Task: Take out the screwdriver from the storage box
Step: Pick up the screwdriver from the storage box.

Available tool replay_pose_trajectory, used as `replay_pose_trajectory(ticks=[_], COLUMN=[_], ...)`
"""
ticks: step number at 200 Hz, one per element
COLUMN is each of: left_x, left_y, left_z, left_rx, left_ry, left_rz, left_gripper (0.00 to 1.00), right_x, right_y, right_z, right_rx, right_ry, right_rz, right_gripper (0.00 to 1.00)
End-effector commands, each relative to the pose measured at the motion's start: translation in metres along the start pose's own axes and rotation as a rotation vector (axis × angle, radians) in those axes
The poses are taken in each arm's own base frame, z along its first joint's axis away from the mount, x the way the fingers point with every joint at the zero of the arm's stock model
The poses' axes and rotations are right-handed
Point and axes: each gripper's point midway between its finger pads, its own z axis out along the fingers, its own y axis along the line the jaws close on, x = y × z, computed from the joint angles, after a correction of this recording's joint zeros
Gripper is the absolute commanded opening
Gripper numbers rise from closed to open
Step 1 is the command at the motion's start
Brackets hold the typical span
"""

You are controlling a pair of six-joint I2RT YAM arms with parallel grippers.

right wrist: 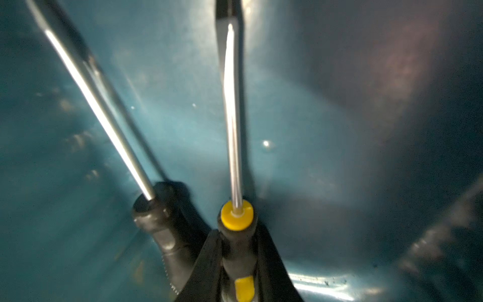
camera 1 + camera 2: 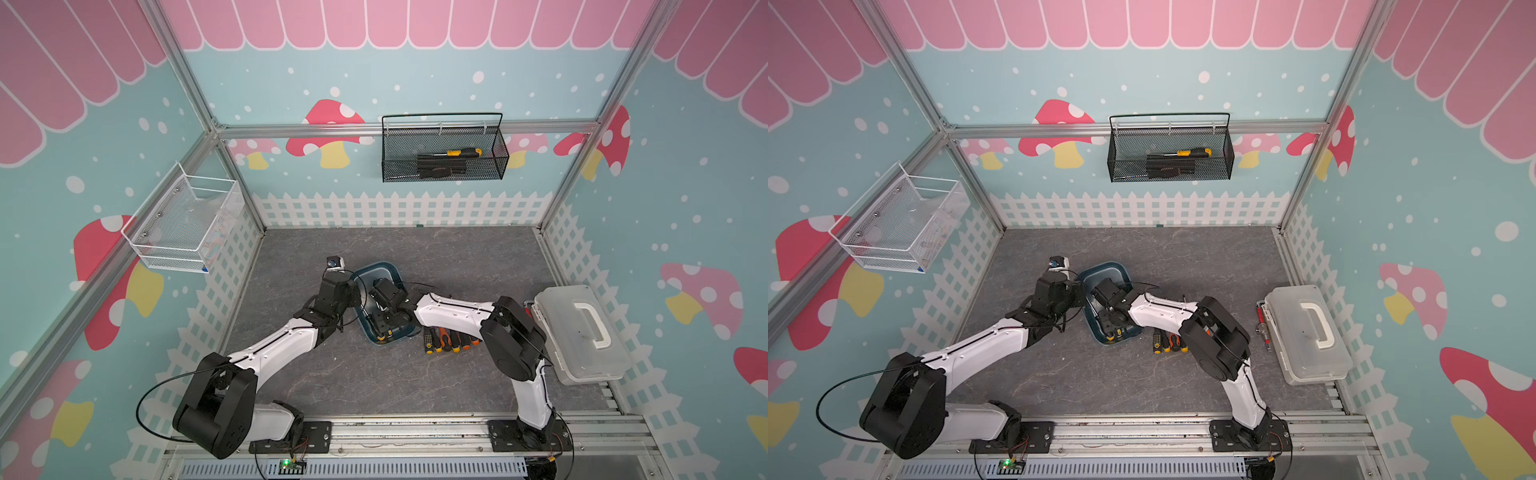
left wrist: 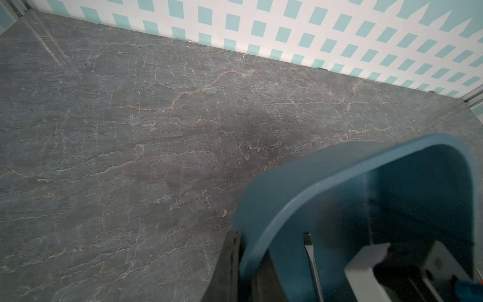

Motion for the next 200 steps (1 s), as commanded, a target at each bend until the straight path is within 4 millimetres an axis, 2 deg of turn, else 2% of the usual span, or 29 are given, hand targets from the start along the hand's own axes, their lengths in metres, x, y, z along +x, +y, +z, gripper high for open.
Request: replay_pose_trajectory(ticks=[1, 60, 104, 140, 151, 156, 200], left_x=[0.011, 0.011, 0.01, 0.01, 0.011, 0.012, 0.012], left_y=[-0.012, -0.01, -0.009, -0.005, -0.004, -0.004, -0.004], left_z=[-0.007, -0.007, -0.007, -0.005, -0.003, -0.003, -0.001], left_rx=[0.072, 0.067, 0.058, 0.044, 0.041, 0.04, 0.039], left_ry=[0.038, 0.039, 0.042, 0.049, 0.054, 0.056, 0.059], left_rz=[0.014, 0.013, 0.018, 0.019, 0.019, 0.017, 0.02], left_gripper=[0.0, 0.0, 0.0, 0.0, 0.0, 0.0, 0.0], right_x=[0.022, 0.012, -0.01, -0.014, -0.012, -0.02, -0.033], right_y=[-0.046, -0.036, -0.01, 0.001, 0.002, 0.005, 0.012], right_z=[0.028, 0.021, -0.001, -0.02, -0.02, -0.032, -0.06], right_rx=[0.149, 0.106, -0.05, -0.125, -0.14, -0.157, -0.218], right_ry=[0.063, 0.032, -0.088, -0.143, -0.148, -0.179, -0.241], right_rz=[0.029, -0.018, -0.086, -0.121, -0.124, -0.123, -0.108], right_gripper=[0.18, 0.0, 0.0, 0.0, 0.0, 0.0, 0.0])
